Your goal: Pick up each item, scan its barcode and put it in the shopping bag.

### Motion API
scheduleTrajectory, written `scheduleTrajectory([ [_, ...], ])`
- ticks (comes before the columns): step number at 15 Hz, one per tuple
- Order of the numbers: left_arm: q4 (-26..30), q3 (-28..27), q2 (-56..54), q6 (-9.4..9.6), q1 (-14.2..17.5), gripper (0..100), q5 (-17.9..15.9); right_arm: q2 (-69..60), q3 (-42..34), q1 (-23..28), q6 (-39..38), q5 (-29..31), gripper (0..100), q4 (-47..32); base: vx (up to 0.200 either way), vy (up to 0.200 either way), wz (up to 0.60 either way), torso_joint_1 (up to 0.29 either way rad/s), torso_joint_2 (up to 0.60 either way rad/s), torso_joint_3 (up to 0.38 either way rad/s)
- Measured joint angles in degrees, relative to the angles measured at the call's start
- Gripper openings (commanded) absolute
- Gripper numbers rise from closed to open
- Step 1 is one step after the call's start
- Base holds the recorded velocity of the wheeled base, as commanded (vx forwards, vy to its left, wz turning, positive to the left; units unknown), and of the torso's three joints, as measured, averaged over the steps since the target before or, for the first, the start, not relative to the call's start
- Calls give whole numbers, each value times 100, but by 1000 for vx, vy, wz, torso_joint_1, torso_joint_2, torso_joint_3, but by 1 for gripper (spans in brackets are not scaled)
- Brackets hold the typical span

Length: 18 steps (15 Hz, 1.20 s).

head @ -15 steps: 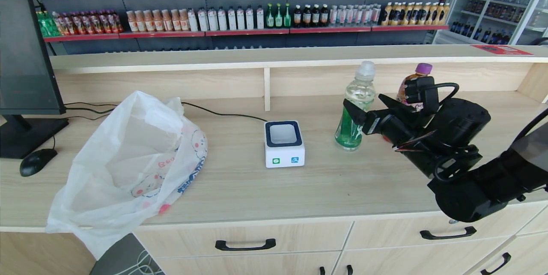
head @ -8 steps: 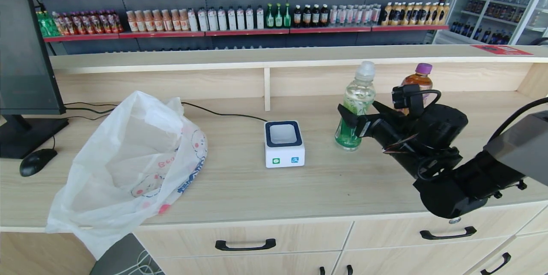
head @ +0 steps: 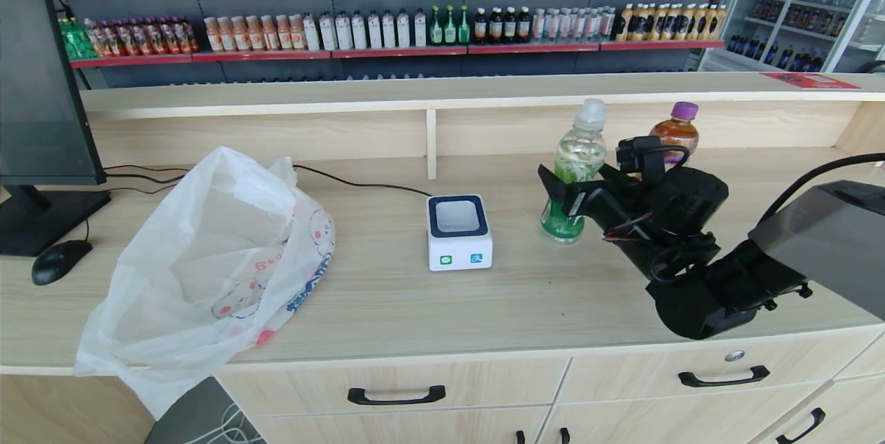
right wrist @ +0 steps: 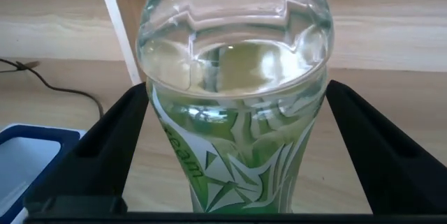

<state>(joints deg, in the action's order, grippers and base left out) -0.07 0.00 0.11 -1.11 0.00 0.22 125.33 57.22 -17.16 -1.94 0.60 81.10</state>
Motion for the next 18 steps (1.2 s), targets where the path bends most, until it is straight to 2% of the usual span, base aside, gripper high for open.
scheduleTrajectory([
  [4,0,0,0,0,0,100,0,96,68,7,0,38,100,2,0,0,0,0,0,0],
  [5,0,0,0,0,0,100,0,110,71,5,5,35,0,2,0,0,0,0,0,0],
  [18,0,0,0,-1,0,100,2,157,254,13,46,27,0,13,0,0,0,0,0,0],
])
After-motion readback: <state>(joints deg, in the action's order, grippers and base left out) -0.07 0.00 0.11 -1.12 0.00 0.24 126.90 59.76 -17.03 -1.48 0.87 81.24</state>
